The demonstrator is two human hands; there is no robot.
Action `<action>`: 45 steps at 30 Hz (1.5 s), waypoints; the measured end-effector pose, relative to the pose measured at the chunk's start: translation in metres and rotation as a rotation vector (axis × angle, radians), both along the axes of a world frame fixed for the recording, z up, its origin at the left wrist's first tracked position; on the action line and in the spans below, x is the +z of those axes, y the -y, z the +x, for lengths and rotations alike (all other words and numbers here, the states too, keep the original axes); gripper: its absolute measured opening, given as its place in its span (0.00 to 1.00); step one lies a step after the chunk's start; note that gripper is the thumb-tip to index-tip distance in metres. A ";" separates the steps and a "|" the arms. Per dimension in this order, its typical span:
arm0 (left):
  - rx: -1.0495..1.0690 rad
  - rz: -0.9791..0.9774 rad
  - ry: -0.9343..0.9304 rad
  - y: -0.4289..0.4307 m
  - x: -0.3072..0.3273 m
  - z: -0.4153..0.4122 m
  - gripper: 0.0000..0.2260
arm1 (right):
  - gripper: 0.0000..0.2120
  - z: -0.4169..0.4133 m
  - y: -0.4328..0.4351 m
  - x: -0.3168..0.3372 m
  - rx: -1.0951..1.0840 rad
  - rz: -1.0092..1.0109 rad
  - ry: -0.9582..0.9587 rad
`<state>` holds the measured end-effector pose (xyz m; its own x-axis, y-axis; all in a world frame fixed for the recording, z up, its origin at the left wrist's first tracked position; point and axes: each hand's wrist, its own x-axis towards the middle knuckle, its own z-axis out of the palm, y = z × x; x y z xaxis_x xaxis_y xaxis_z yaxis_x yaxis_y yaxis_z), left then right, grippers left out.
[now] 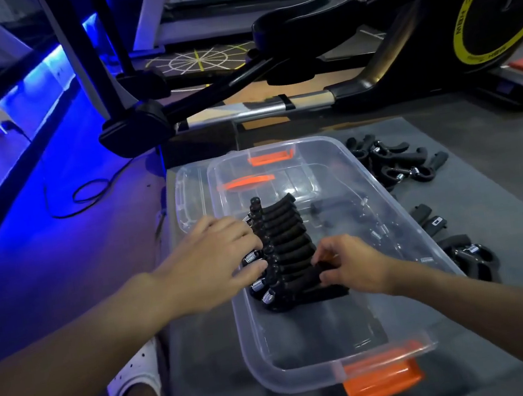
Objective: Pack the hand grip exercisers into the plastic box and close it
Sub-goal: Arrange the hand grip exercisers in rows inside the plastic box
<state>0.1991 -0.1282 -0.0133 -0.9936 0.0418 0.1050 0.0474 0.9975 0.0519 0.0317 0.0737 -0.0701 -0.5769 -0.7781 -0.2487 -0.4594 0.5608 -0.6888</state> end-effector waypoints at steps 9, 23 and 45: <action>-0.028 -0.038 0.043 0.006 -0.003 0.006 0.21 | 0.11 -0.003 0.014 -0.022 0.227 0.088 -0.252; -0.068 0.014 0.037 0.005 -0.004 0.014 0.23 | 0.24 -0.012 0.009 -0.035 0.175 0.154 -0.281; -0.104 0.274 -0.115 -0.095 0.028 -0.087 0.21 | 0.07 -0.058 -0.095 0.075 -0.457 -0.435 -0.368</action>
